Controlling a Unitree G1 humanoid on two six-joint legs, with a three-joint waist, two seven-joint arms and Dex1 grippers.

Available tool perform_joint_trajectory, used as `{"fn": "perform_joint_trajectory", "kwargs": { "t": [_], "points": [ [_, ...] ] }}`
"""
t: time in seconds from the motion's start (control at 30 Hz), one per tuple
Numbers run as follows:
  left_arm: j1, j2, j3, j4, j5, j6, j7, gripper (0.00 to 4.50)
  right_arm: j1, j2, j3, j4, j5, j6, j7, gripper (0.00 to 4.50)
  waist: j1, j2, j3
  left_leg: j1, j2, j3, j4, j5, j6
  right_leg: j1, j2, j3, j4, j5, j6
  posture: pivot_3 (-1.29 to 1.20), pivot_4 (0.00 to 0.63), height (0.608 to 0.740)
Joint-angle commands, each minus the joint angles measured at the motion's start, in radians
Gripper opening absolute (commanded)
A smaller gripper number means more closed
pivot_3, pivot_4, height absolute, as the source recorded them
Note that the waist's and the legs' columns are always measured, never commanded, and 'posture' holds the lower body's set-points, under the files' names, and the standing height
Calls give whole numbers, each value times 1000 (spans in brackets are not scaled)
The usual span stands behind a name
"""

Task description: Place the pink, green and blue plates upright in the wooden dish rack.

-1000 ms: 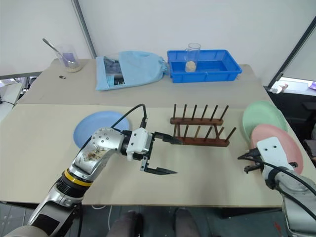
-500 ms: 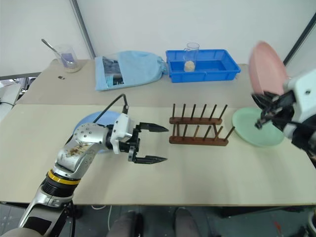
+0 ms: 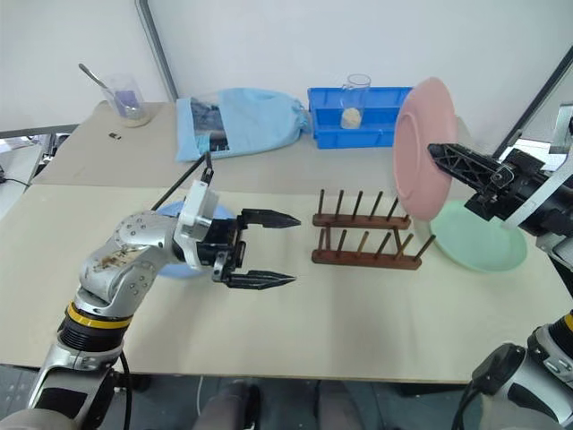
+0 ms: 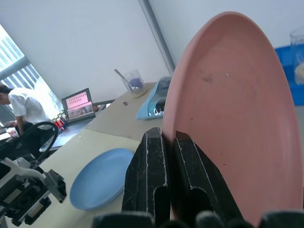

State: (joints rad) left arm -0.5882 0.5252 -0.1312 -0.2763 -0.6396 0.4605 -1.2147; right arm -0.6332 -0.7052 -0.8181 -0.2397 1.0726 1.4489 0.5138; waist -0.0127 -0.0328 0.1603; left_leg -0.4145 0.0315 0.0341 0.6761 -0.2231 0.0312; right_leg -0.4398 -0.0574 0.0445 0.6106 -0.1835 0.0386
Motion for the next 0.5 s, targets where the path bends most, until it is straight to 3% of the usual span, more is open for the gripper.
{"fn": "perform_joint_trajectory", "kwargs": {
  "t": [0.03, 0.5],
  "points": [
    [-30, 26, 24, -36, -32, 11, -25, 4500, 6, -34, -26, 38, 54, -5, -18, 47, -1, 0, 0, 0, 0, 0, 0, 0, 0, 0, 0, 0, 0, -2, 1, 0, 150, 740],
    [-67, 56, 31, -50, -48, 19, -24, 4500, 46, -62, 28, 215, 49, -71, -51, 47, -4, 0, 0, 0, 0, 1, 1, 0, 0, 0, 1, 1, 0, -4, 1, 0, 150, 740]
  ]
}}
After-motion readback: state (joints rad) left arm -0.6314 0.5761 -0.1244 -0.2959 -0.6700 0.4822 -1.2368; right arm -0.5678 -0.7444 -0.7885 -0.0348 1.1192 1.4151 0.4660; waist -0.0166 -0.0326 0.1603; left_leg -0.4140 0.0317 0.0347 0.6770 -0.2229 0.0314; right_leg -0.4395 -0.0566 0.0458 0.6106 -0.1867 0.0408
